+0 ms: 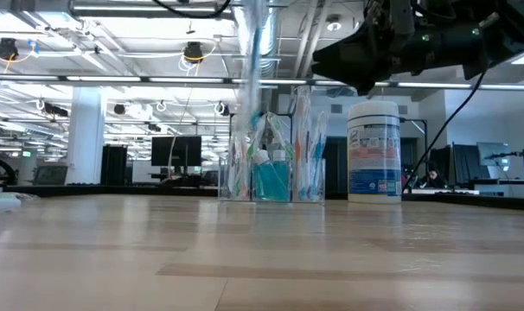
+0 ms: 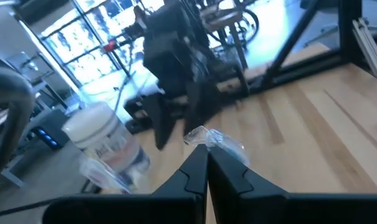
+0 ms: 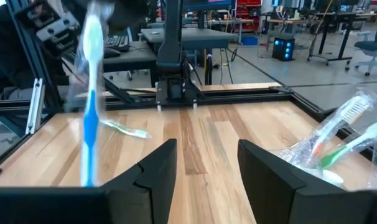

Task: Pick & Place toothbrushing station
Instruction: Put the blue toothbrush into the transparent organizer

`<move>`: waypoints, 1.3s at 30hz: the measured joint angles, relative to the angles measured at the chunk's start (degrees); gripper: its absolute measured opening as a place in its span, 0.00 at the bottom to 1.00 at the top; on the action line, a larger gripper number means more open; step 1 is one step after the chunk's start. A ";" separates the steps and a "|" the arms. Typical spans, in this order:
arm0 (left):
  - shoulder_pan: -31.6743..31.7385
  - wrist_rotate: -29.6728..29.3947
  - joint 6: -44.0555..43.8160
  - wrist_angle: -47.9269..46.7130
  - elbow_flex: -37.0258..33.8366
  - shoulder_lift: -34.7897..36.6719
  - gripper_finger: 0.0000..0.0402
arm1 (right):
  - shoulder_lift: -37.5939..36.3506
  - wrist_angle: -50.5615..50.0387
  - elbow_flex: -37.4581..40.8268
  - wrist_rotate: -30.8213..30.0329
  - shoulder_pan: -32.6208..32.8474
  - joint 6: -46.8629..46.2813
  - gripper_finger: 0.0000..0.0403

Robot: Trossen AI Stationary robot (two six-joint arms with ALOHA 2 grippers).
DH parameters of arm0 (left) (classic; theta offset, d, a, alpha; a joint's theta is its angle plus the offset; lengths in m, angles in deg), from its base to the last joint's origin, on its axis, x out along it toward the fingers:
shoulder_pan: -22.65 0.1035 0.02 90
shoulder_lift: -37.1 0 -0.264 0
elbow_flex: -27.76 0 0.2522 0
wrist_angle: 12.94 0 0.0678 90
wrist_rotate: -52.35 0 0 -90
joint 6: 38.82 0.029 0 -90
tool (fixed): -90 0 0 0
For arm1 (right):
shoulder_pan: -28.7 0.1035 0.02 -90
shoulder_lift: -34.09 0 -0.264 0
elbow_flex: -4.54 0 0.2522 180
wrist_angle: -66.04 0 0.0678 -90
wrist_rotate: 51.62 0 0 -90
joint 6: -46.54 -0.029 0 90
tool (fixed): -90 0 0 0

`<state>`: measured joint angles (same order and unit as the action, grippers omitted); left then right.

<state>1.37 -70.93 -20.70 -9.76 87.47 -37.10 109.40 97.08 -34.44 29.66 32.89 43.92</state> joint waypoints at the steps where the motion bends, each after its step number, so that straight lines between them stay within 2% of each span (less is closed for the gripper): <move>1: 0.18 -0.25 0.48 0.04 0.62 -0.02 0.00 | 0.00 0.06 0.00 0.03 0.05 -0.10 0.40; 10: 3.02 -0.30 3.03 0.64 4.34 -0.02 0.00 | 0.00 1.23 0.00 2.04 1.10 -0.38 0.40; 22: 9.07 8.42 2.68 9.77 5.07 -0.84 0.00 | 0.04 2.49 -1.28 2.72 1.04 -0.39 0.40; 27: 10.25 10.85 2.71 15.44 5.05 -3.98 0.00 | 3.34 2.43 -3.63 2.81 1.10 -0.38 0.40; 32: 11.00 10.65 4.12 15.34 5.01 -6.14 0.00 | 8.67 2.29 -6.55 2.94 1.09 2.16 0.40; 39: 10.97 10.59 4.16 15.24 5.01 -5.66 0.00 | 9.13 2.32 -7.37 4.43 1.04 2.61 0.40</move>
<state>12.35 -60.34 -16.53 5.48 92.48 -42.75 118.53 99.40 -41.80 34.09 33.93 46.53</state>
